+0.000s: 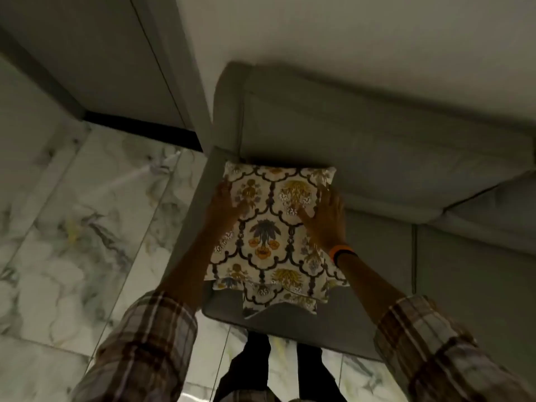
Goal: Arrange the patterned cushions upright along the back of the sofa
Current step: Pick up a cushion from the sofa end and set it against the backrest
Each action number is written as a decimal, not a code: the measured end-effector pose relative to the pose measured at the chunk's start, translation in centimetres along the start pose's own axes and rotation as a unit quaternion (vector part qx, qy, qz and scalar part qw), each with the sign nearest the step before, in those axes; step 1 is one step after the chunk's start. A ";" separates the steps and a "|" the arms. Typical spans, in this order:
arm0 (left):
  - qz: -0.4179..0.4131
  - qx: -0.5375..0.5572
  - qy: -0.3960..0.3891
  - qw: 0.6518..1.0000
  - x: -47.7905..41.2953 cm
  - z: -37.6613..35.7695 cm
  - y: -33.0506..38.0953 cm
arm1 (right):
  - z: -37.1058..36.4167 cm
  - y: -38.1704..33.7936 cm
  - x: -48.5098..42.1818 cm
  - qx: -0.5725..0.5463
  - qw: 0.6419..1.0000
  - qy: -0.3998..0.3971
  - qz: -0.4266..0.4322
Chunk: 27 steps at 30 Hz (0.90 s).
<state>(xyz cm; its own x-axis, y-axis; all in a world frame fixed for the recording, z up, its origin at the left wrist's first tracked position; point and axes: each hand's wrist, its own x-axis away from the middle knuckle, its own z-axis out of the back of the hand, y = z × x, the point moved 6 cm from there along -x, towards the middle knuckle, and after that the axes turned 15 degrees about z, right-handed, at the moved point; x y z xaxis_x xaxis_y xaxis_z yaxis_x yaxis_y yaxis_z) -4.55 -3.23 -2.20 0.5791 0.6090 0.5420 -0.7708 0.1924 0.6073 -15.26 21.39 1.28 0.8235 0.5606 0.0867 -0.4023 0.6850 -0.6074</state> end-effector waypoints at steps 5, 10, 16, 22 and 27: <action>0.217 0.193 -0.065 0.955 -2.8 -2.6 -6.2 | -4.0 5.3 2.6 -0.345 0.914 -0.001 -0.214; 0.214 0.280 -0.089 0.932 -1.8 -2.3 -5.5 | -3.5 7.9 4.0 -0.385 0.903 -0.070 -0.180; 0.132 0.288 -0.115 0.941 3.2 -4.1 3.4 | 3.3 10.9 5.6 -0.464 0.868 -0.026 -0.175; 0.025 0.221 -0.105 0.969 8.5 -13.6 13.5 | 13.6 20.1 9.3 -0.460 0.874 0.066 -0.143; -0.024 0.102 -0.147 0.984 11.8 -26.5 21.0 | 23.4 31.9 12.5 -0.424 0.890 0.113 -0.121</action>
<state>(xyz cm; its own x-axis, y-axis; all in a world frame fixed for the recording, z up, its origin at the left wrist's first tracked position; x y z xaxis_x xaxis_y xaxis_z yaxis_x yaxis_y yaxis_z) -20.90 28.38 1.59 0.6888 0.3488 0.6355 -0.6883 0.0394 0.7244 -27.17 61.15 1.51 0.9431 0.2707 0.1931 0.1658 0.1207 -0.9787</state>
